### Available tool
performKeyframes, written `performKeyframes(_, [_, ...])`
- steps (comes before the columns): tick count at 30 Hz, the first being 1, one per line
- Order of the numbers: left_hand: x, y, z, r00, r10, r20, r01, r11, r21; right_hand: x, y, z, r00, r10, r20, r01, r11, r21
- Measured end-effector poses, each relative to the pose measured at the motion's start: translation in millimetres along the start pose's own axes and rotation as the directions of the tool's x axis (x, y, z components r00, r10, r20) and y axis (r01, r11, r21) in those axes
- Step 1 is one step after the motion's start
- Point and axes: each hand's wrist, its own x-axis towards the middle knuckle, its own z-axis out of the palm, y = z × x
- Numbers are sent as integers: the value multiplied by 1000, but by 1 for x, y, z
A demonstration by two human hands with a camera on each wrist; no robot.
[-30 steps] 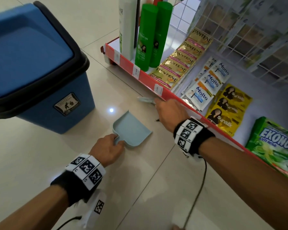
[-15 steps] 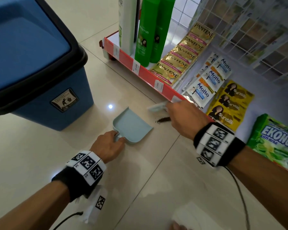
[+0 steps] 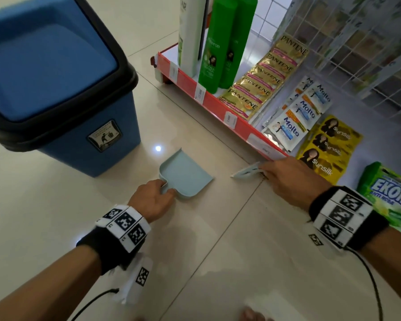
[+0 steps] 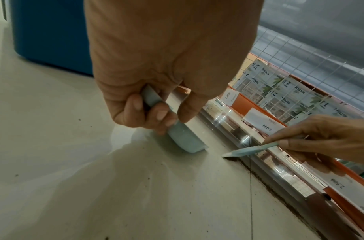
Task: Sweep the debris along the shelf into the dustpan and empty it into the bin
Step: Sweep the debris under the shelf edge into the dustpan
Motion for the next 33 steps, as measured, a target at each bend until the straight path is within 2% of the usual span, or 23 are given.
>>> performKeyframes(8, [-5, 4, 0, 1000, -16, 0, 16, 999, 39, 29, -35, 0, 965, -154, -212, 175, 981, 80])
performKeyframes(12, [-5, 7, 3, 1000, -27, 13, 26, 999, 29, 33, -34, 13, 977, -169, -126, 172, 985, 9])
performKeyframes(17, [-1, 8, 6, 1000, -23, 16, 22, 999, 35, -6, -2, 15, 999, -44, -23, 42, 998, -53])
performKeyframes(20, [2, 8, 6, 1000, -29, 8, 29, 999, 39, -24, 4, 11, 1000, 30, -4, -30, 996, -83])
performKeyframes(23, [6, 9, 8, 1000, -17, -2, 17, 1000, 20, -21, -8, 2, 1000, 15, -25, -17, 999, -44])
performKeyframes(27, [12, 11, 5, 999, -6, -43, 6, 1000, -5, 13, -42, -12, 985, -67, -162, 74, 997, 33])
performKeyframes(33, [35, 7, -8, 991, -26, -131, 18, 998, -59, 110, -104, -24, 934, -131, -331, 162, 984, 70])
